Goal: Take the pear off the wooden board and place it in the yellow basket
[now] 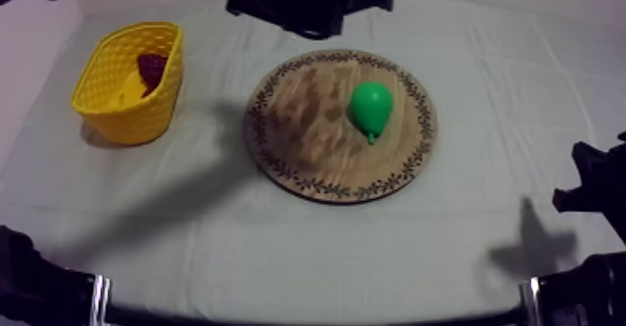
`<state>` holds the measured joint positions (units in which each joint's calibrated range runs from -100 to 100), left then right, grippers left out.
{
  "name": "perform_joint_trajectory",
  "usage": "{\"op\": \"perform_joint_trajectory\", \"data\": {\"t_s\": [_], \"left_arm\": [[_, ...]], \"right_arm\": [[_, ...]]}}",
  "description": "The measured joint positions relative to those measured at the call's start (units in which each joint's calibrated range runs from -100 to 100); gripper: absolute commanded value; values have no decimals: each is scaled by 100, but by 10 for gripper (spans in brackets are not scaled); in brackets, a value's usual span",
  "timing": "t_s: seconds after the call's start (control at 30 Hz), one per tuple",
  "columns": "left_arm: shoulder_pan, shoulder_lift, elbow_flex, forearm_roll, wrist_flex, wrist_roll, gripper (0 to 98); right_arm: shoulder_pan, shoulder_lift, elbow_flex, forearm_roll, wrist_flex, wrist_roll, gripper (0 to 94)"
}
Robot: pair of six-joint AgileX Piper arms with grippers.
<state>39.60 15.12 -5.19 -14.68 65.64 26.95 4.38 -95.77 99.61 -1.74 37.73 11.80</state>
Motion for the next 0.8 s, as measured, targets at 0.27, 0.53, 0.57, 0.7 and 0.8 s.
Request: {"op": "perform_joint_trajectory", "data": {"t_s": [0.27, 0.53, 0.57, 0.7, 0.8], "left_arm": [[31, 1243, -1237, 77, 133, 317, 58], [-52, 2010, -1875, 27, 141, 464, 492], [-71, 2068, -1900, 32, 141, 479, 550], [-129, 2225, -2031, 116, 262, 505, 770], [-128, 2335, -2203, 235, 542, 500, 892]], "right_arm": [[-3, 0, 0, 0, 0, 0, 5], [-3, 0, 0, 0, 0, 0, 5], [-3, 0, 0, 0, 0, 0, 5], [-3, 0, 0, 0, 0, 0, 5], [-3, 0, 0, 0, -2, 0, 5]]}}
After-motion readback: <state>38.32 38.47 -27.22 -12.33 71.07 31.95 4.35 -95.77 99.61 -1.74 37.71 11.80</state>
